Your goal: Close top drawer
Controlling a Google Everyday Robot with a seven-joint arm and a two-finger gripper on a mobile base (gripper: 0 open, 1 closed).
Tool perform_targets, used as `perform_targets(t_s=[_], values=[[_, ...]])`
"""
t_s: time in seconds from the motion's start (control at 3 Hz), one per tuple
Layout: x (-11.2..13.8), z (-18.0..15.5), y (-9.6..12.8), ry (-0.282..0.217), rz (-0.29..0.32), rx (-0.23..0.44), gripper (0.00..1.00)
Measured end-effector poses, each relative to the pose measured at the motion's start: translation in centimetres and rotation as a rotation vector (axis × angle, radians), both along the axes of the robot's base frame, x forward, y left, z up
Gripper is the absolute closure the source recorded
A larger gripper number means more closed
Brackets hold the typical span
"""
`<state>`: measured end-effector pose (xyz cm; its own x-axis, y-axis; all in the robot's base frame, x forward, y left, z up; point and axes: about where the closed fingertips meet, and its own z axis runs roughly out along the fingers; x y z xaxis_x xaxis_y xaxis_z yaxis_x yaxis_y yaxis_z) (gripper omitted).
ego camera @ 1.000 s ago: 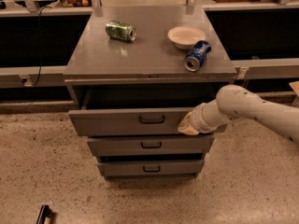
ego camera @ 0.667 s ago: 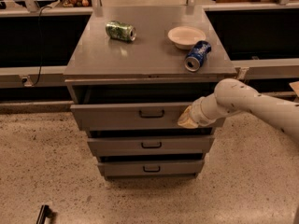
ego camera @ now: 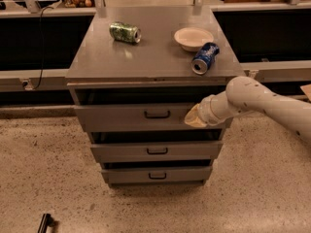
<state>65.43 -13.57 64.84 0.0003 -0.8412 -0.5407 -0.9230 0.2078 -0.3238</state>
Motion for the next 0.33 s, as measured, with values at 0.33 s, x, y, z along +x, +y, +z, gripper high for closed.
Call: perform_targets(t_s=[0.33], values=[[-4.52,0.84,0.9,0.037,0.024,0.06,1.0]])
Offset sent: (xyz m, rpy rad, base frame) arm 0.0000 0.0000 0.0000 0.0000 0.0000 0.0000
